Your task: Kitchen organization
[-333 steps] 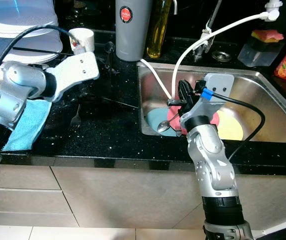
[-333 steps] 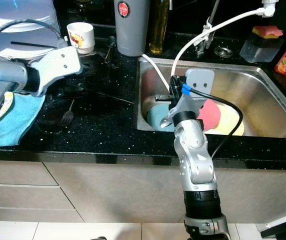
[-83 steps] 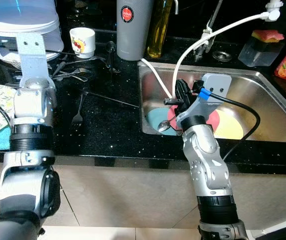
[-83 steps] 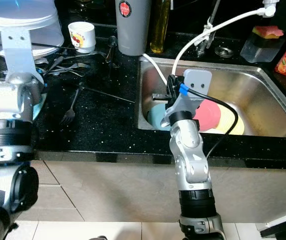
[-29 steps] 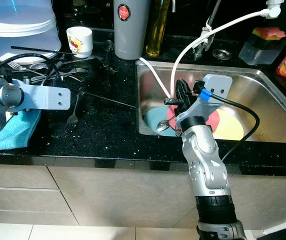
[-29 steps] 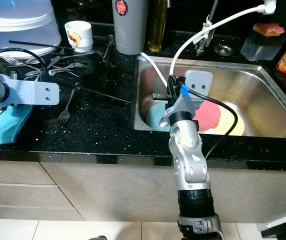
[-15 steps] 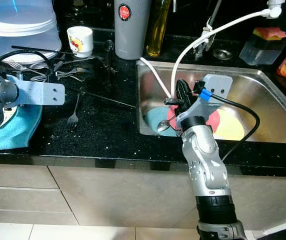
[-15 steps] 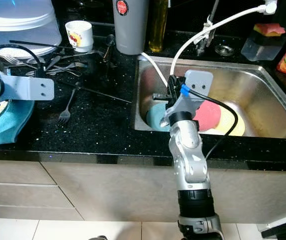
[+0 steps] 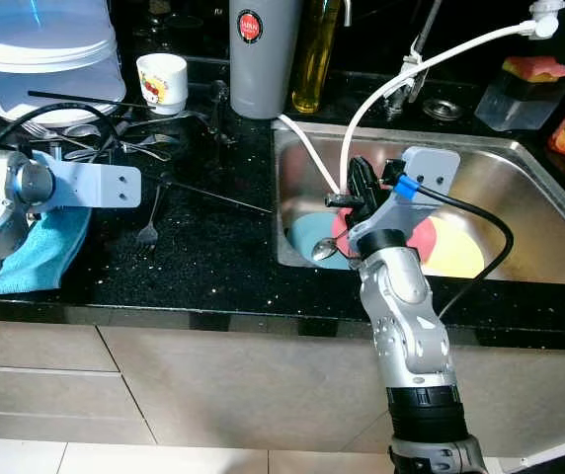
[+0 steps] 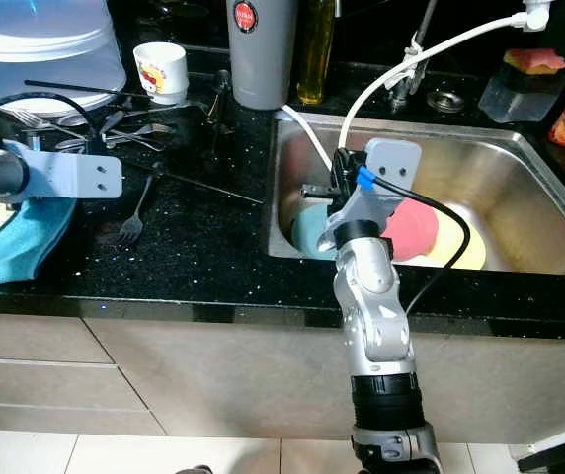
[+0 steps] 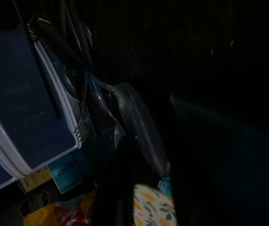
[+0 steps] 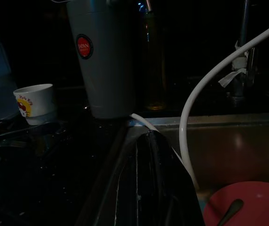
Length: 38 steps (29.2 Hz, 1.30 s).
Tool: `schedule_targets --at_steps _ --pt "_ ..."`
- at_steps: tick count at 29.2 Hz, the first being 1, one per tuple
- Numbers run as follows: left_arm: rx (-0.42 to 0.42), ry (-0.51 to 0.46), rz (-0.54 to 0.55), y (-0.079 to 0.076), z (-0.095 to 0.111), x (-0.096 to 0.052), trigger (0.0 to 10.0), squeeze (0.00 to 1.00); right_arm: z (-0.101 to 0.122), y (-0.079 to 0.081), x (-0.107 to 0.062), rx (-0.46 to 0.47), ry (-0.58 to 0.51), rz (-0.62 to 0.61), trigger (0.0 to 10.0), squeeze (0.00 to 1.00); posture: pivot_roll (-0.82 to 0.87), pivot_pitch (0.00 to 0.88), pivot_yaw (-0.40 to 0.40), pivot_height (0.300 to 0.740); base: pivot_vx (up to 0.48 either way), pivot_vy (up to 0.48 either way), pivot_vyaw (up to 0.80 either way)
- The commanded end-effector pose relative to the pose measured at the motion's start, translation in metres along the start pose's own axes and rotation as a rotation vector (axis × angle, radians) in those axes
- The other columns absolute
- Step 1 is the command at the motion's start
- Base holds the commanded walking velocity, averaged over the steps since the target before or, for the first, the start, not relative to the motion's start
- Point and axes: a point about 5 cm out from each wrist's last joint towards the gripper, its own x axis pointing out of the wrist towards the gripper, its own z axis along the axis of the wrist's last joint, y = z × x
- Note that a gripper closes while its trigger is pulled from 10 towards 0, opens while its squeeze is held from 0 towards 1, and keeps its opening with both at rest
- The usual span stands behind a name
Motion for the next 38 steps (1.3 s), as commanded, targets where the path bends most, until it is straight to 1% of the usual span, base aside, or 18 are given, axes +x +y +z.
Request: schedule_targets --at_steps 1,8,12,13,14,17,19,22,25,26,29,31,32,33,34,36,37,38 --pt "0.022 -0.007 -0.007 -0.002 0.007 0.004 0.0 0.00 -0.001 -0.003 -0.001 0.000 0.005 -0.013 10.0 0.00 0.31 0.077 -0.031 0.740 0.000 0.000 0.00" --pt "0.024 -0.016 -0.007 -0.002 0.009 0.007 0.0 0.00 0.000 -0.004 -0.001 -0.001 0.005 -0.013 10.0 0.00 0.31 0.077 -0.032 0.740 0.000 0.000 0.00" --pt "0.012 -0.052 0.052 0.006 0.015 0.004 0.0 0.00 0.000 -0.004 -0.001 0.000 0.004 -0.013 10.0 0.00 0.31 0.079 -0.034 0.740 0.000 0.000 0.00" --pt "-0.002 -0.072 0.094 0.013 0.020 0.003 0.0 0.00 0.000 -0.004 -0.001 0.000 0.005 -0.013 10.0 0.00 0.31 0.079 -0.035 0.740 0.000 0.000 0.00" --pt "-0.028 -0.123 0.153 0.022 0.029 0.000 10.0 0.00 0.000 -0.004 -0.001 0.000 0.006 -0.012 10.0 0.00 0.31 0.080 -0.038 0.740 0.000 0.000 0.00" --pt "-0.087 -0.236 0.302 0.044 0.047 -0.012 10.0 0.00 0.000 -0.004 -0.001 0.000 0.006 -0.009 10.0 0.00 0.31 0.080 -0.039 0.740 0.000 0.000 0.00" --pt "-0.095 -0.258 0.320 0.046 0.049 -0.014 10.0 0.00 0.000 -0.003 -0.001 0.000 0.006 -0.008 10.0 0.00 0.31 0.080 -0.039 0.740 0.000 0.000 0.00" --pt "-0.215 -0.341 0.415 0.061 0.062 -0.025 10.0 0.00 0.000 -0.003 -0.001 0.000 0.007 -0.006 10.0 0.00 0.30 0.080 -0.043 0.740 0.000 0.000 0.00" --pt "-0.256 -0.374 0.450 0.066 0.067 -0.029 10.0 0.00 0.000 -0.003 -0.001 -0.001 0.007 -0.005 10.0 0.00 0.30 0.079 -0.044 0.740 0.000 0.000 0.00" --pt "-0.298 -0.408 0.468 0.070 0.072 -0.032 10.0 0.00 0.000 -0.004 -0.001 -0.001 0.007 -0.004 10.0 0.00 0.30 0.079 -0.046 0.740 0.000 0.000 0.00" --pt "-0.351 -0.528 0.555 0.077 0.090 -0.039 10.0 0.00 0.000 -0.003 0.000 -0.003 0.007 -0.002 10.0 0.00 0.30 0.078 -0.046 0.740 0.000 0.000 0.00" --pt "-0.365 -0.567 0.569 0.078 0.096 -0.041 10.0 0.00 0.000 -0.004 0.000 -0.003 0.007 -0.002 10.0 0.00 0.30 0.078 -0.046 0.740 0.000 0.000 0.00" --pt "-0.434 -0.620 0.531 0.076 0.106 -0.040 10.0 0.00 0.000 -0.004 0.000 -0.004 0.007 -0.003 10.0 0.00 0.30 0.078 -0.046 0.740 0.000 0.000 0.00" --pt "-0.434 -0.620 0.531 0.076 0.106 -0.040 10.0 0.00 0.000 -0.004 0.000 -0.004 0.007 -0.003 10.0 0.00 0.30 0.078 -0.046 0.740 0.000 0.000 0.00" --pt "-0.481 -0.655 0.500 0.073 0.112 -0.040 10.0 0.00 0.000 -0.004 0.000 -0.004 0.008 -0.003 10.0 0.00 0.30 0.077 -0.046 0.740 0.000 0.000 0.00" --pt "-0.637 -0.747 0.398 0.064 0.136 -0.035 10.0 0.00 0.000 -0.003 0.000 -0.004 0.008 -0.004 10.0 0.00 0.30 0.079 -0.043 0.740 0.000 0.000 0.00" --pt "-0.637 -0.747 0.398 0.064 0.136 -0.035 10.0 0.00 0.000 -0.003 0.000 -0.004 0.008 -0.004 10.0 0.00 0.30 0.079 -0.043 0.740 0.000 0.000 0.00" --pt "-0.700 -0.782 0.341 0.056 0.150 -0.033 10.0 0.00 0.000 -0.003 0.000 -0.004 0.007 -0.005 10.0 0.00 0.30 0.080 -0.034 0.740 0.000 0.000 0.00"
